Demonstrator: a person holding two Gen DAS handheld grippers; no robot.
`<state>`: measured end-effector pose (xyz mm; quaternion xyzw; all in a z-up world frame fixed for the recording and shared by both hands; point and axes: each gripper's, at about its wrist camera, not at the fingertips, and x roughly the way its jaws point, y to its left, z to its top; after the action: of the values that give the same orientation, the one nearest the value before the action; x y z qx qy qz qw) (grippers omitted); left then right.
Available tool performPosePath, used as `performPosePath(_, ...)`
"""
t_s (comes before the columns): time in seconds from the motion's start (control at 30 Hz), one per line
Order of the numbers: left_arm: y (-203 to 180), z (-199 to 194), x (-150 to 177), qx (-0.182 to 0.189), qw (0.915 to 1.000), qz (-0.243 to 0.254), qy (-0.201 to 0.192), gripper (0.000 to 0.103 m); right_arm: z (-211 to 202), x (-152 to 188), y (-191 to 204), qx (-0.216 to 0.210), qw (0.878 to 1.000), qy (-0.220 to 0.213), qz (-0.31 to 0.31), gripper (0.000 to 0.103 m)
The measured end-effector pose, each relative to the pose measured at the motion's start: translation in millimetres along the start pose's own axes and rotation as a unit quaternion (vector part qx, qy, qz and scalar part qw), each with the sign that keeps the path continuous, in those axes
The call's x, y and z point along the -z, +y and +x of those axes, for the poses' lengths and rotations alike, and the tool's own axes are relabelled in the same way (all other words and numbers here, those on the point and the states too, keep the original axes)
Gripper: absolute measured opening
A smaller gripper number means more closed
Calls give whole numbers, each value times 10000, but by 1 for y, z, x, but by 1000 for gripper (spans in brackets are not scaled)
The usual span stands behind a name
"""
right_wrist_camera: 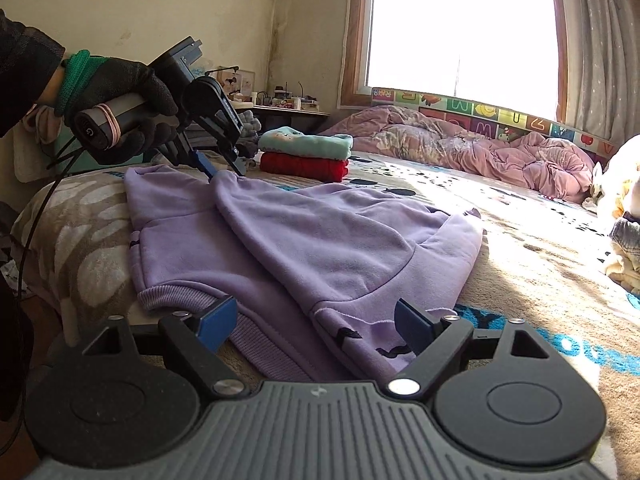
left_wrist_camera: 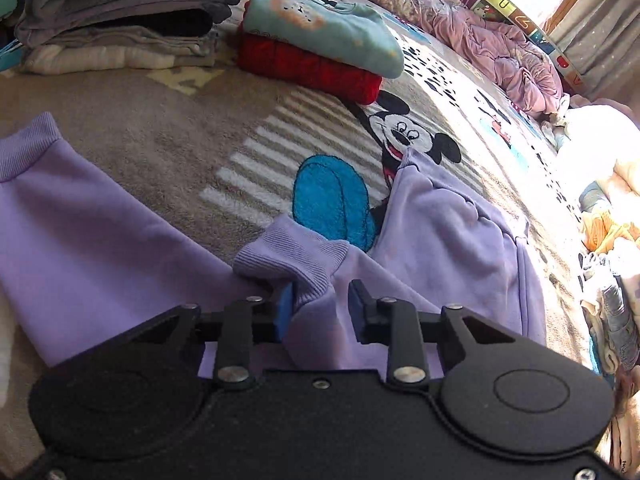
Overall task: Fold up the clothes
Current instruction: 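Grasp the sleeve cuff with the left gripper and fold it along the body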
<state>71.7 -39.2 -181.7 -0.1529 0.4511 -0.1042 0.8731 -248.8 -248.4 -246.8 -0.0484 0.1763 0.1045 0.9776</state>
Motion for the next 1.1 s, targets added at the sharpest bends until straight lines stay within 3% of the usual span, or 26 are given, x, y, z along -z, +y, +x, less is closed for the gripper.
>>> performPosePath(0.13,-19,-12,-7,138,9995,151,-220,10,1,-1,1,-22,10000,25,-23,85)
performPosePath(0.3,-75,-32,-18,568,9953,612,-485,9,3,-1,2,-50,10000,63,-49,85)
performPosePath(0.53,-163,-28,-29,844,9832,1574,-369,9,4,-1,3,-103,9998,122,-102,84)
performPosePath(0.73,-223,0,-35,946,9677,2318,-305,9,8,5,2,-254,9989,387,-9,79)
performPosePath(0.87,-244,29,-37,1029,9684,2260,-212,9,5,6,-9,-299,9983,357,343,79)
performPosePath(1.1,-270,84,-33,801,9709,2258,10,9,3,12,-20,-253,9963,396,716,79)
